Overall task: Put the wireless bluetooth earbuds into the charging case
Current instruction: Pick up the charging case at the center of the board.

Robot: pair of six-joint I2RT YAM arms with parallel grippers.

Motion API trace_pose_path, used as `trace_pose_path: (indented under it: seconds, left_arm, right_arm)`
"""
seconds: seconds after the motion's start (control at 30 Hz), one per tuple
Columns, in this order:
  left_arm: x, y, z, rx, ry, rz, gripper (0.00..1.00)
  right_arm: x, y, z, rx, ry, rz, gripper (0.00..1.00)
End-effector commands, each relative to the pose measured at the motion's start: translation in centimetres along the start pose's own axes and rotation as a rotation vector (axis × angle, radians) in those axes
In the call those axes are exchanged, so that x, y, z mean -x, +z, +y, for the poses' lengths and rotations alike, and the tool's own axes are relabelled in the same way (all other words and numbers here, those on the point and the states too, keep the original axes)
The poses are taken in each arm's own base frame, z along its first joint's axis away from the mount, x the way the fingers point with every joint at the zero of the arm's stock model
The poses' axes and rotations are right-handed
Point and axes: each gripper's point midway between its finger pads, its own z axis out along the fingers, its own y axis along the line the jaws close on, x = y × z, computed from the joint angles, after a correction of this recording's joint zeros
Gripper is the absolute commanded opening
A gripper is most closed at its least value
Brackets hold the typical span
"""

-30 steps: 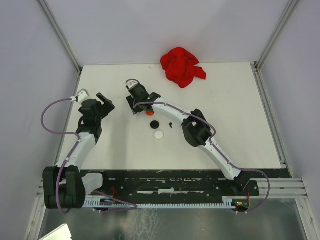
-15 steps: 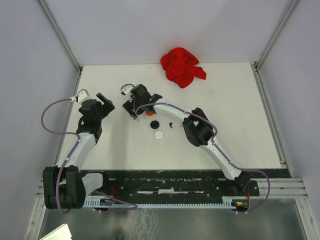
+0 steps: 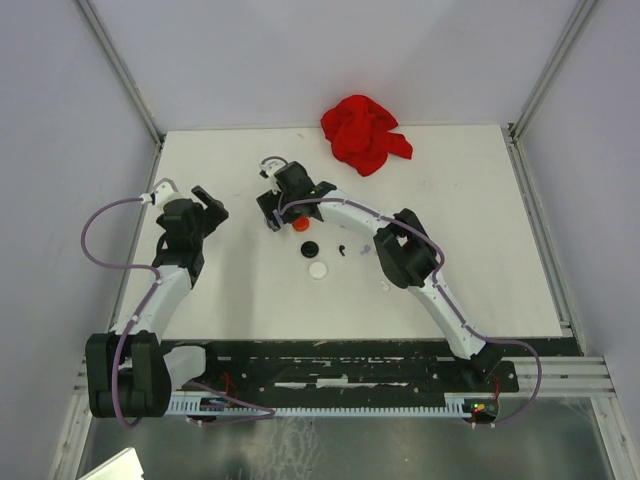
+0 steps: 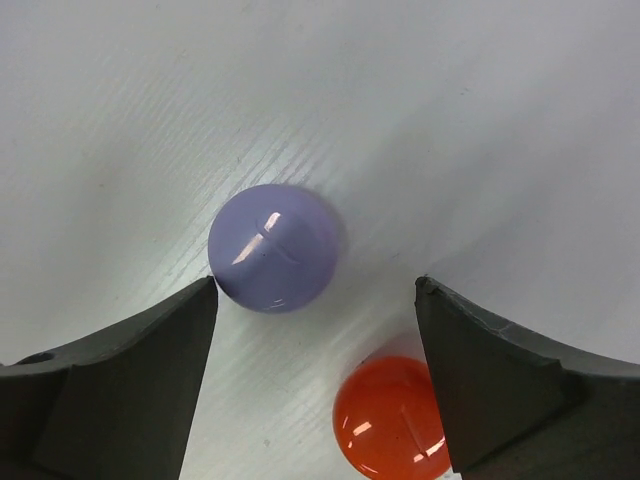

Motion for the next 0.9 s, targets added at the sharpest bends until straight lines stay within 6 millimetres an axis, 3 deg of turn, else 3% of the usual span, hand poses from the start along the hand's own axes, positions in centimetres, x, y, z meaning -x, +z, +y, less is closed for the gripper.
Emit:
trace_pose_path:
  seconds: [0.0,0.33,0.8,0.87]
  left_arm:
    - [1.2,-0.1,-0.2,0.002,-0.035,-0.048,0.9]
    - [1.3,-0.3,0.0,0.005,-0.036,-0.052,0.91]
    - [1.4,-0.5,0.1,0.009,-0.038,-0.056,0.91]
    - [1.4,-0.4,0.1,0.008,-0.038,-0.055,0.91]
  right_arm:
    - [3.5,-2.5,1.9,-0.021,0.125,-0.066,0.88]
    - [3.2,-1.7,3.7,-0.099,0.208,-0.048,0.86]
    - [3.0,-2.0,2.0,-0.234,0.301,-0.059,0.84]
    - [2.0,-0.9,1.7,-0.25,0.307,-0.044,0.85]
